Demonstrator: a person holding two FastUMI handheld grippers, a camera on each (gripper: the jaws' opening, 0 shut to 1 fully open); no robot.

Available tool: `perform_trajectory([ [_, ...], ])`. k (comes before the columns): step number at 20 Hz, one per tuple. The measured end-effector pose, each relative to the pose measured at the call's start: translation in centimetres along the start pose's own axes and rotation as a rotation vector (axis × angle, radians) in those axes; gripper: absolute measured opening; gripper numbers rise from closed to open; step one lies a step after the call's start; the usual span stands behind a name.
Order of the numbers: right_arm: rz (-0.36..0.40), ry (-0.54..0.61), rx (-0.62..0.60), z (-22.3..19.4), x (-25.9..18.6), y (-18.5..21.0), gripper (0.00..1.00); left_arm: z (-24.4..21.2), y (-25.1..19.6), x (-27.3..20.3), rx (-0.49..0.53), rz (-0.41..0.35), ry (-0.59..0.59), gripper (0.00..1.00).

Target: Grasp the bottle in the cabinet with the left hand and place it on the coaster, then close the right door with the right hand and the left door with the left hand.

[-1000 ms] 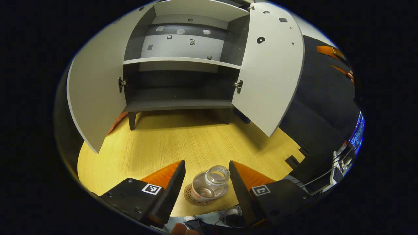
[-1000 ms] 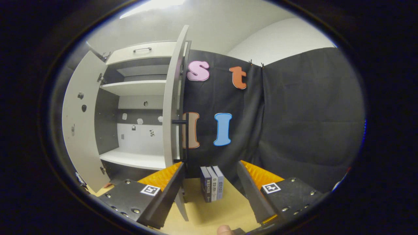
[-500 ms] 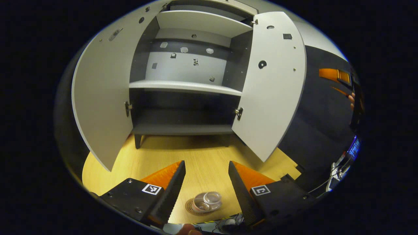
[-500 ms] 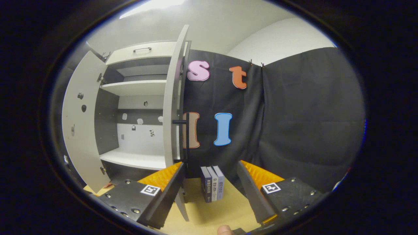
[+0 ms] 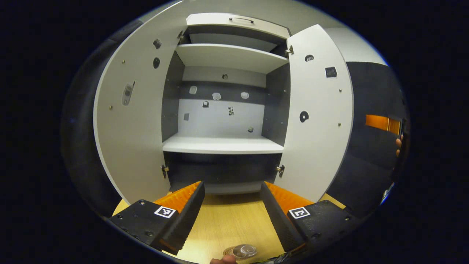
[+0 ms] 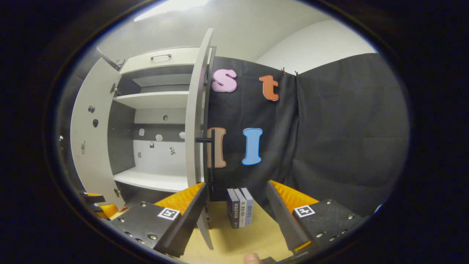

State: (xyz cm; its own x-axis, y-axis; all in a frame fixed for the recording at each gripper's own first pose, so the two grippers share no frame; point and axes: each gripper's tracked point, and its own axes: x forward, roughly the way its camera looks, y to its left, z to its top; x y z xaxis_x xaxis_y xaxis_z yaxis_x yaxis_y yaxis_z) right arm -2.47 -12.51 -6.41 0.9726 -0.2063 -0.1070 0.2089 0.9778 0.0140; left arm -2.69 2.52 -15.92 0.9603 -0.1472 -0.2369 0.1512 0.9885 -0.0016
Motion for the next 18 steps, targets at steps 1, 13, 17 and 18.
perform_trajectory([
  [1,0.004,0.000,-0.002,0.0,0.1,0.1,0.98,0.7,0.0,-0.1,-0.004,0.003,-0.014,0.96],
  [13,0.018,-0.014,-0.009,0.3,1.0,0.7,0.98,5.4,2.4,-3.0,-0.061,0.101,-0.107,0.96],
  [17,0.007,-0.025,-0.014,0.6,1.8,0.8,0.94,5.4,3.6,-3.8,-0.065,0.139,-0.112,0.96],
  [18,0.000,-0.025,-0.017,0.6,2.0,0.7,0.98,5.4,3.9,-4.0,-0.063,0.146,-0.112,0.96],
])
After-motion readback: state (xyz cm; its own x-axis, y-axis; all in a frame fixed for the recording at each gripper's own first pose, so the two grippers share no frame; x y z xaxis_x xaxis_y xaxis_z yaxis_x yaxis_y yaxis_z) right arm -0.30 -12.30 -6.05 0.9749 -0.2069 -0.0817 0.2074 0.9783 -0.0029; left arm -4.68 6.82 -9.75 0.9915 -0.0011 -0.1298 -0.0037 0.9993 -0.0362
